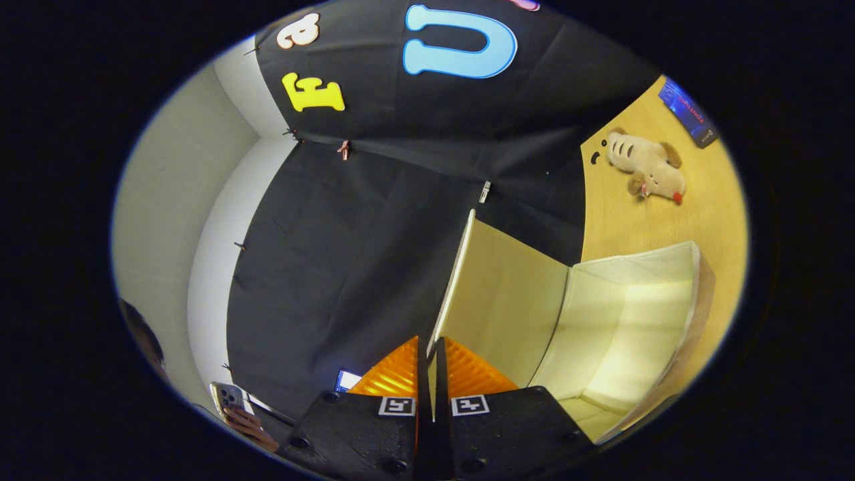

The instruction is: Open the storage box then place both shoes into the box .Put the left shoe in first, then the right shoe, with the right side of both shoes facing outward in a uniform manner.

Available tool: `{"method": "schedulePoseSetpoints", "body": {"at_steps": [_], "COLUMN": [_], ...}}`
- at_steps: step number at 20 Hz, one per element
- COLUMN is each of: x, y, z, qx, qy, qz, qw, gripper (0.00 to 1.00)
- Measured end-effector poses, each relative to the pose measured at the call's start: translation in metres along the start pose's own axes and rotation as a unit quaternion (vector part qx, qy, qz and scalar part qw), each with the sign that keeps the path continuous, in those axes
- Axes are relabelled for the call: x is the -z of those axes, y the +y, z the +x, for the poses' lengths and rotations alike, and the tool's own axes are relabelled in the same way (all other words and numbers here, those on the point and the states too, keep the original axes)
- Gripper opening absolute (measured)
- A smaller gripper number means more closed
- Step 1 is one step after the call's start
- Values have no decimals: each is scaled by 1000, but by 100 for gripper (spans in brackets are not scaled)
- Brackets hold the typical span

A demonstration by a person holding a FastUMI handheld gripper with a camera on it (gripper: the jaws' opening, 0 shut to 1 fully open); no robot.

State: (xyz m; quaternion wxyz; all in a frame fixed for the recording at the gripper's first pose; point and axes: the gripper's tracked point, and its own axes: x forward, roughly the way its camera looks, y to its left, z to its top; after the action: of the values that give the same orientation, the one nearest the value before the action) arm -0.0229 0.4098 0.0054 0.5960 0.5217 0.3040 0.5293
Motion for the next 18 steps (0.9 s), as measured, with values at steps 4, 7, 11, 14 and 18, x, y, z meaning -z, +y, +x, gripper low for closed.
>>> {"method": "schedulePoseSetpoints", "body": {"at_steps": [4, 7, 11, 14, 18], "x": [10, 18, 33, 43, 51], "y": [1, -1, -13, -19, -20], "z": [37, 61, 84, 93, 96], "qx": [8, 15, 34, 45, 47], "qy": [18, 26, 43, 51, 59], "qz": [15, 23, 28, 29, 18], "qw": [1000, 999, 998, 997, 997], "gripper": [5, 5, 9, 18, 56]}}
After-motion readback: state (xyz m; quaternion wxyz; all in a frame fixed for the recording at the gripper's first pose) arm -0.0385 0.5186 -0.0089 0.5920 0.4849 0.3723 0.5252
